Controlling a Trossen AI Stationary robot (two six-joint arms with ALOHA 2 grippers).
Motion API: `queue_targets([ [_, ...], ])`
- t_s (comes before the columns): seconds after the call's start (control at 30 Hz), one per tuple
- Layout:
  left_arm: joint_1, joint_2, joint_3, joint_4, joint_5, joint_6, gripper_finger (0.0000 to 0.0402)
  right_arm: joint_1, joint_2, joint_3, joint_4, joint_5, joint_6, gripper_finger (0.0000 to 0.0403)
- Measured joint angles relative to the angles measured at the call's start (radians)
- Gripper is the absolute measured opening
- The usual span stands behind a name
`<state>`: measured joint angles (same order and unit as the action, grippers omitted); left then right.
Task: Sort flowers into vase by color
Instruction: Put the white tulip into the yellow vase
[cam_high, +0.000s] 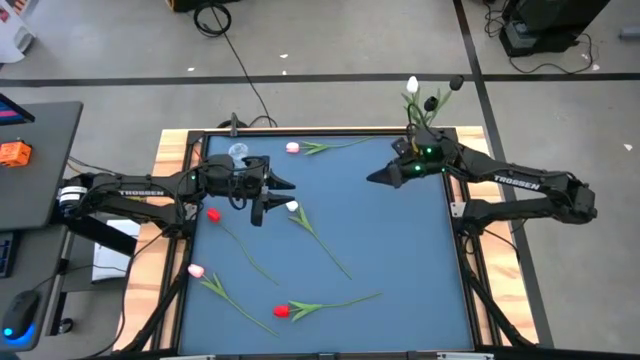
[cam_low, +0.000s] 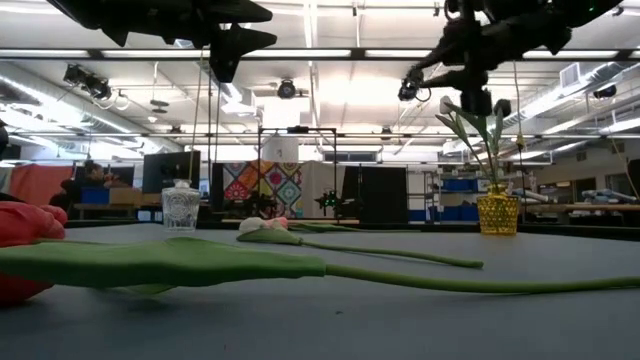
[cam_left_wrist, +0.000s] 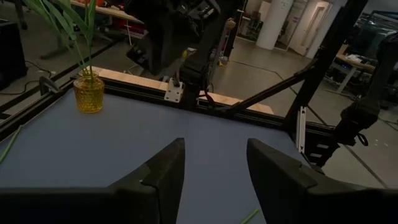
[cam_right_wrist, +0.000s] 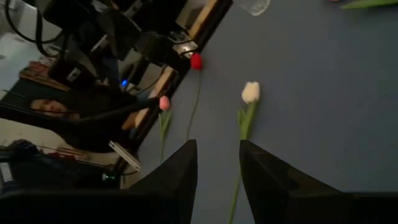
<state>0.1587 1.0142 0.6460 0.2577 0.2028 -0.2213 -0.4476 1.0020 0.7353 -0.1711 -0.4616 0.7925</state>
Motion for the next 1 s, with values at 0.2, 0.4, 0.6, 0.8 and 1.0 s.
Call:
queue_targets([
  [0.2, 0.000, 0.000, 0.000, 0.000, 0.000, 0.000, 0.0178, 0.091, 0.029, 0.000, -0.012, 0.089, 0.063, 0.0128],
  [0.4, 0.000, 0.000, 0.000, 0.016, 0.000, 0.000, 0.0178, 0.228, 0.028, 0.000, -0.047, 0.277, 0.134, 0.0128],
  [0.6, 0.000, 0.000, 0.000, 0.016, 0.000, -0.004, 0.0178, 0.352, 0.028, 0.000, -0.094, 0.451, 0.234, 0.0128],
  [0.8, -0.004, 0.000, 0.000, 0.021, 0.000, -0.170, 0.0178, 0.434, -0.001, 0.000, -0.128, 0.552, 0.301, 0.0128],
  [1.0, -0.006, 0.000, 0.000, 0.024, 0.000, -0.209, 0.0178, 0.466, 0.028, 0.001, -0.210, 0.566, 0.307, 0.0128],
])
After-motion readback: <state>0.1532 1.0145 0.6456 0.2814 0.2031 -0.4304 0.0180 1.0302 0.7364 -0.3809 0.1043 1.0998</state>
